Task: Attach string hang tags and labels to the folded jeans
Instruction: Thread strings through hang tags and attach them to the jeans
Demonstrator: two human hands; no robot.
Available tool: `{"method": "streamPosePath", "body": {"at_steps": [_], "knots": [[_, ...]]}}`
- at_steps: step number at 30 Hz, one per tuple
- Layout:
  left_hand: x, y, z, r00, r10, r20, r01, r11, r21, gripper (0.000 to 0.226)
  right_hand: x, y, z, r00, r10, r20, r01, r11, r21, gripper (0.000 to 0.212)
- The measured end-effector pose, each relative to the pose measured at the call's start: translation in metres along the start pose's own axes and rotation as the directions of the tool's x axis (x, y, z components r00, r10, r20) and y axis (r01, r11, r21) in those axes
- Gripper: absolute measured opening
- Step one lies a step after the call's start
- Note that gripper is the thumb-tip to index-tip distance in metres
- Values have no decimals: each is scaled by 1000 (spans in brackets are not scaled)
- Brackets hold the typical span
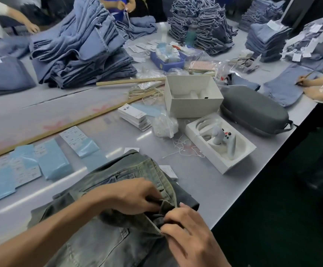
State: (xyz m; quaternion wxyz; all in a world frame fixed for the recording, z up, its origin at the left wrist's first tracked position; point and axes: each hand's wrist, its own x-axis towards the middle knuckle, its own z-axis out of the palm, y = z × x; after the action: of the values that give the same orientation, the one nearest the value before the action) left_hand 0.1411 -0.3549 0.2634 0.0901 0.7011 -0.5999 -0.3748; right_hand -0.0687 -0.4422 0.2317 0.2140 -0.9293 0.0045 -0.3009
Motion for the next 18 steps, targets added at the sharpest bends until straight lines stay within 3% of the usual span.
{"method": "streamPosePath", "body": {"at_steps": [4,10,13,15,18], "knots": [[-12,-11,11,995,-94,-22,80,934,-349,28,-2,-1,-2,997,-74,1,73,996,-57,16],[-22,-28,18,983,-172,-70,98,800,-592,23,-11,-6,-4,996,-51,67,58,992,-110,21],[-31,-37,20,985,-164,-56,74,692,-718,18,-12,-14,5,997,66,-48,-70,993,-97,34],[-37,-44,17,974,-198,-106,71,718,-692,19,-13,-13,3,996,91,-10,-92,991,-102,32],[-43,-52,10,923,-251,-291,70,854,-515,15,-11,-6,-11,976,6,218,37,981,-192,24]]}}
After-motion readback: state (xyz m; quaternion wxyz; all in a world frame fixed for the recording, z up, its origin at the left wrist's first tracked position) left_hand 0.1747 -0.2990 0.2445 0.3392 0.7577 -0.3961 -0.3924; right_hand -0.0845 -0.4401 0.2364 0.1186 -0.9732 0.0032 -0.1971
